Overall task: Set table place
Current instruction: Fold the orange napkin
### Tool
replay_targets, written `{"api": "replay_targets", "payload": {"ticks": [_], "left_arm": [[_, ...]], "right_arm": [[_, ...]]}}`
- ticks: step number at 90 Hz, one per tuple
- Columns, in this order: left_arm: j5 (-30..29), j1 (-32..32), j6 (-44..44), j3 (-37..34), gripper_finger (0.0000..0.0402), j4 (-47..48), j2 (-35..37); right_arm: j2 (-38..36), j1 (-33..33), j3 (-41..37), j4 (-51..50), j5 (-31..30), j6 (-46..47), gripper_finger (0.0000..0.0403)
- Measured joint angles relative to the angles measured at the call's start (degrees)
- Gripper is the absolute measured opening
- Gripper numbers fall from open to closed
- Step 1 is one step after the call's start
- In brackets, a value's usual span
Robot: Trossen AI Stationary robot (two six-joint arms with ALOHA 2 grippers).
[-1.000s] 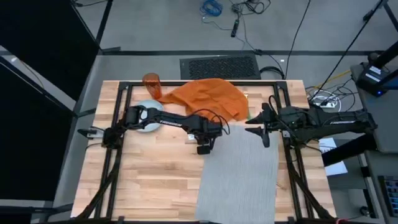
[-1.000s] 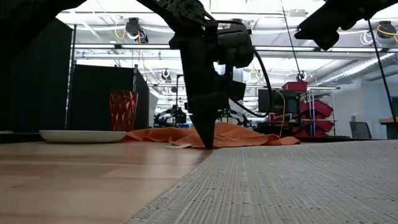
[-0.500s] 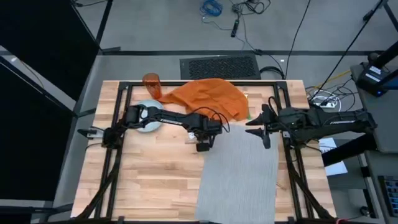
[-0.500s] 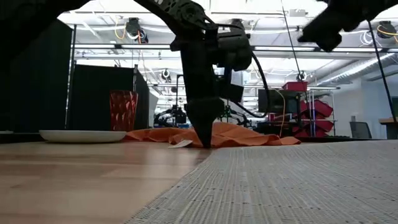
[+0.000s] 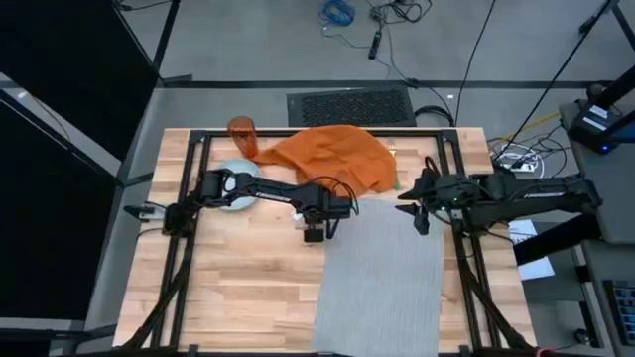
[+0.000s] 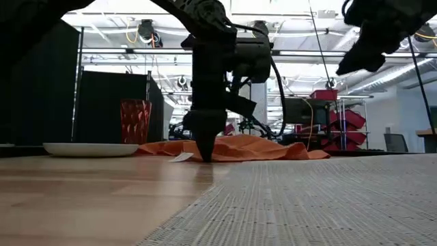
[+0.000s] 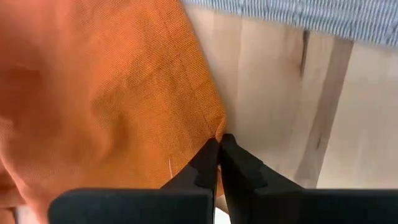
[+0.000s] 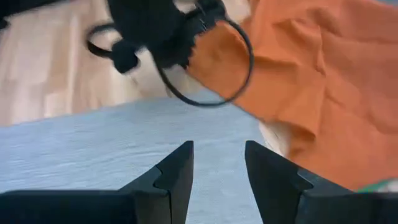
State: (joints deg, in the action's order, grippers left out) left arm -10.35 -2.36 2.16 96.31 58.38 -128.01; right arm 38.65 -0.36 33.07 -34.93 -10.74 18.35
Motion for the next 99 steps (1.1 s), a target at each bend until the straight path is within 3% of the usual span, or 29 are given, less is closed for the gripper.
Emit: {"api": "replay_targets", "payload": {"ticks": [26,68,99], "left_arm": [[0.21,1.33,-1.28,-0.07,0.0,4.47,-0.03],[-1.42,3.48,-1.79,-0.39,0.0,7.0,0.83],[-3.75,-0.47,-4.35,-14.32,0.0,-2.48,15.6]], "right_arm": [[4.85,-7.13,-6.41,6.16,3.65,-0.09,0.0132],[10.62,-13.51,-7.11,9.17,6.64,-3.18,0.0132],[10.65,-13.49,-7.11,10.57,6.62,-3.99,0.0132]]}}
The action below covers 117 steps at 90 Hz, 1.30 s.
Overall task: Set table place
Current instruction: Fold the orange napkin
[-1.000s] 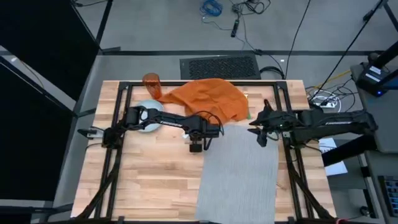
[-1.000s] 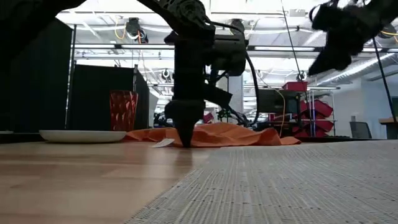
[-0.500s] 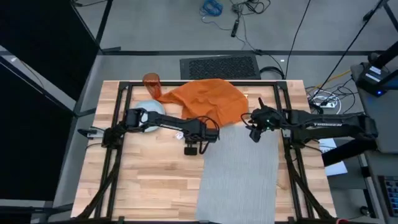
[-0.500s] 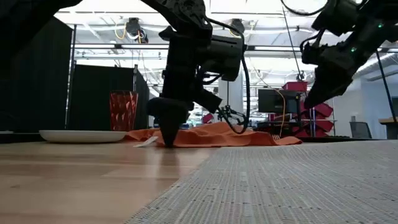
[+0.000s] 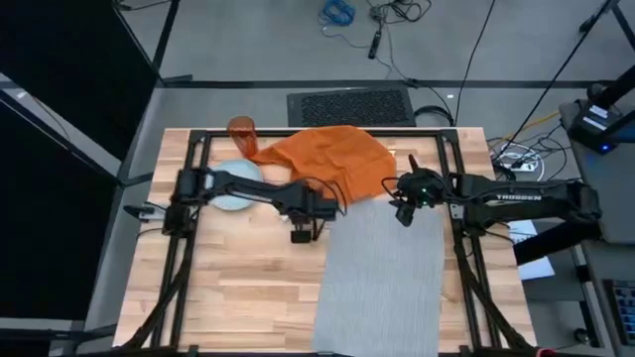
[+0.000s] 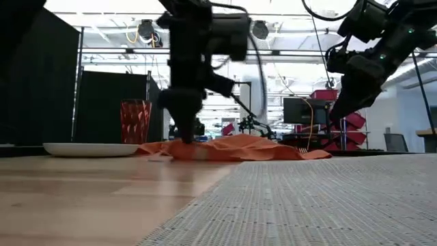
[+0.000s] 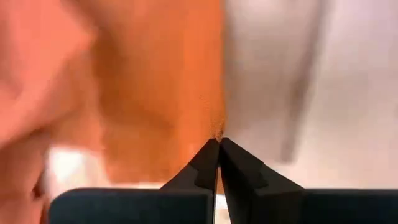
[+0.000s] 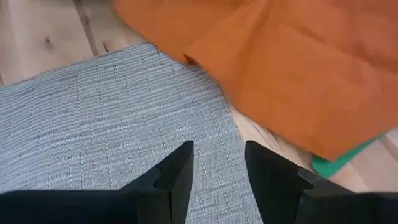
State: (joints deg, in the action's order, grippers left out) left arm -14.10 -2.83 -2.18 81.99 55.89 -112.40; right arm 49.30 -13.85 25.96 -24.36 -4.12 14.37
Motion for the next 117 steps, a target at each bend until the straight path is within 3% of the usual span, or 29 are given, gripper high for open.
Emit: {"api": "replay_targets", "payload": {"ticks": [15,46,91,117], "left_arm": [[2.04,-1.0,-0.58,-7.79,0.0,-5.95,5.54],[2.53,-1.01,-1.85,-14.89,0.0,-6.82,5.97],[3.12,-1.0,-1.52,-15.95,0.0,-5.49,5.99],[3.16,0.0,-1.58,-15.95,0.0,-5.3,8.41]], "right_arm": [[0.0,-0.61,0.0,0.88,-0.05,-0.53,0.0132],[4.0,-4.22,0.0,-1.22,0.16,-0.56,0.0132],[16.97,-8.23,0.0,7.4,4.31,-4.59,0.0132],[20.14,-12.96,0.0,10.37,6.22,-6.21,0.0132]]}}
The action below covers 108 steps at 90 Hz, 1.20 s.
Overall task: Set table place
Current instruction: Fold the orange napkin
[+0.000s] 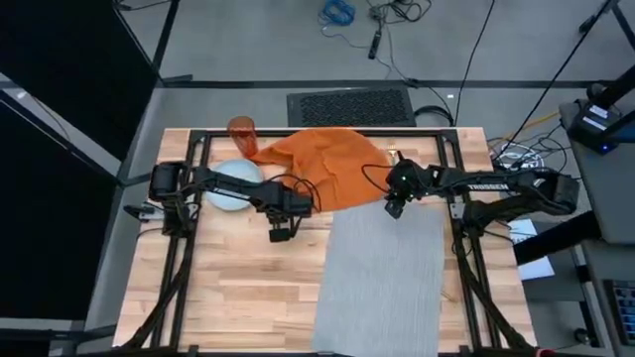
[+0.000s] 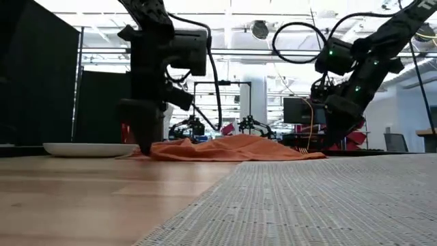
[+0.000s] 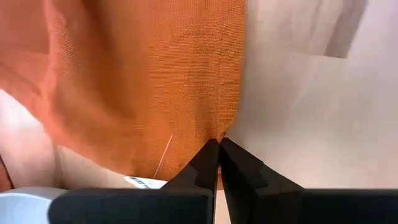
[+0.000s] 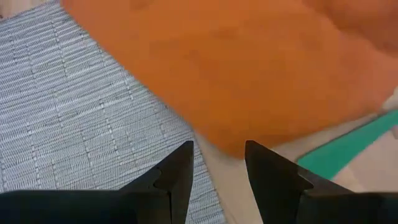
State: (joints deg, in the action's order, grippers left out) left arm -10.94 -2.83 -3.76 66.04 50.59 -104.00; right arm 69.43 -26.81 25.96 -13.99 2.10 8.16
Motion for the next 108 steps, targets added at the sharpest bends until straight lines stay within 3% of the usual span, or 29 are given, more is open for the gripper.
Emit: {"api": "replay_targets", "payload": {"ticks": [22,55,65,80,108], "left_arm": [[0.2,0.84,-0.34,0.04,0.0,-0.03,1.81],[0.16,1.86,-0.4,0.04,0.0,-0.16,1.81],[0.17,1.86,-0.38,0.04,0.0,-0.16,1.81],[0.17,1.87,-0.23,0.04,0.0,-0.13,1.81],[0.15,2.54,-0.08,0.04,0.0,0.76,1.81]], "right_arm": [[3.96,-3.7,0.0,1.58,1.67,-1.6,0.0132],[14.38,-4.42,0.35,13.84,4.34,-1.98,0.0129],[15.22,-4.42,0.36,15.1,3.86,-1.99,0.0099],[14.12,-4.42,0.12,15.33,3.61,-3.54,0.0013],[11.37,-2.65,-0.14,14.07,2.21,-4.23,0.0001]]}}
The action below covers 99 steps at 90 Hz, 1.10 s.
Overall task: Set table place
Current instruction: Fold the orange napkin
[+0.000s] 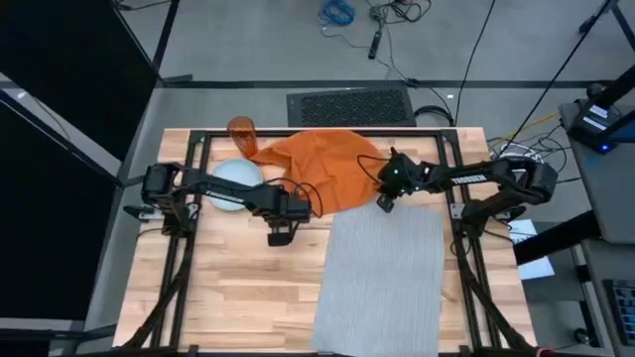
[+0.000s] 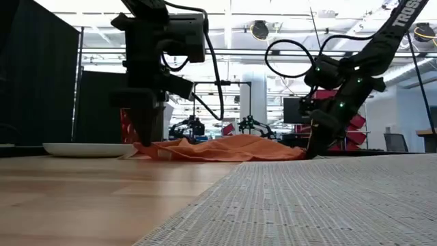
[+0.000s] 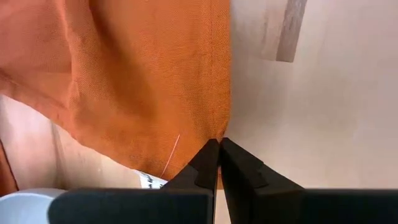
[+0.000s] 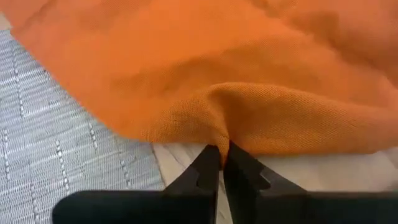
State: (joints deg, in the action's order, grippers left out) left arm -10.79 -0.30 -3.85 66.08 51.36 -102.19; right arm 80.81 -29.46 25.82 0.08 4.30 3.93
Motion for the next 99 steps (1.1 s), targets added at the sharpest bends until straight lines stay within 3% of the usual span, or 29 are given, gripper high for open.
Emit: {"api": "replay_targets", "payload": {"ticks": [22,54,99], "left_arm": [[-1.51,-0.04,0.05,0.0,0.0,0.12,0.0],[-3.38,-0.04,-0.19,0.02,0.0,-0.03,0.32],[-11.49,0.07,-2.27,0.26,0.0,-0.02,12.5]], "right_arm": [[-1.55,2.01,-0.04,0.35,-0.41,0.38,0.0],[-9.25,2.59,0.03,0.14,-1.6,0.74,0.0],[-15.9,6.63,1.42,-0.6,-4.58,0.67,0.0]]}}
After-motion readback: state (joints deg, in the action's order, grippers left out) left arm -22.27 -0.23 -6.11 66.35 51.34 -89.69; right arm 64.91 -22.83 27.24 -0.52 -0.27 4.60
